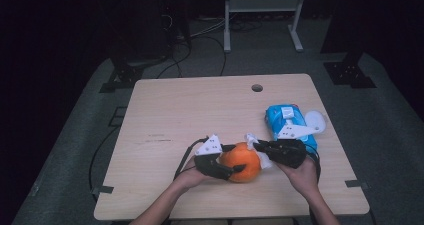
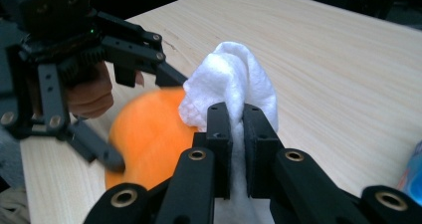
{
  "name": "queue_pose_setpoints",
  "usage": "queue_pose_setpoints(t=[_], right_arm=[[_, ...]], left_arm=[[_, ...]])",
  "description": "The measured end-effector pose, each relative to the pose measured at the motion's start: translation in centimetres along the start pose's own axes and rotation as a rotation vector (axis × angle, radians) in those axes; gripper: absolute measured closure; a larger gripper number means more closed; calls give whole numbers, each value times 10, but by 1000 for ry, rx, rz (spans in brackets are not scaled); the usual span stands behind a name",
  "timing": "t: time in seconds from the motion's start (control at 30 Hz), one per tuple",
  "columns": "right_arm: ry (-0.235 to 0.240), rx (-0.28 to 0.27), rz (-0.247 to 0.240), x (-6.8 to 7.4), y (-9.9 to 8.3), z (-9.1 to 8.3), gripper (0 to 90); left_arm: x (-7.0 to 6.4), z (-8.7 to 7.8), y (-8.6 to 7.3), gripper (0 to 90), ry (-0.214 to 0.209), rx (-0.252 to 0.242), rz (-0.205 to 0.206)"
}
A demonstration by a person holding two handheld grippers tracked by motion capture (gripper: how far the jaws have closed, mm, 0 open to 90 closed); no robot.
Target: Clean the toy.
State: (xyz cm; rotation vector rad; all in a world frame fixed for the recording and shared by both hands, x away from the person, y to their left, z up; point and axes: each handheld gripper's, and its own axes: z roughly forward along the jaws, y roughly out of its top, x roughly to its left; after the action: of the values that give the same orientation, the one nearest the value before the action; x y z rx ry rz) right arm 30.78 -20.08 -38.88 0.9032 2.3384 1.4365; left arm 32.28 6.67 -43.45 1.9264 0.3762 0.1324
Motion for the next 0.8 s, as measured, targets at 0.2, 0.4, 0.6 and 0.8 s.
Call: queue_pose_setpoints(t=[0.2,0.4,0.6,0.8], right_arm=[[28,-12,-15,9,2,1,825],[79,-12,-65,28,9,7,824],[79,-14,-52,21,6,5,826],[34,-9,6,0,-4,2,826]], left_arm=[[7,-3,-2,259,15,-10,-47],[13,-5,-3,255,32,-22,-116],[13,-5,-2,254,40,-23,-130],[14,-6,-2,252,37,-26,-138]])
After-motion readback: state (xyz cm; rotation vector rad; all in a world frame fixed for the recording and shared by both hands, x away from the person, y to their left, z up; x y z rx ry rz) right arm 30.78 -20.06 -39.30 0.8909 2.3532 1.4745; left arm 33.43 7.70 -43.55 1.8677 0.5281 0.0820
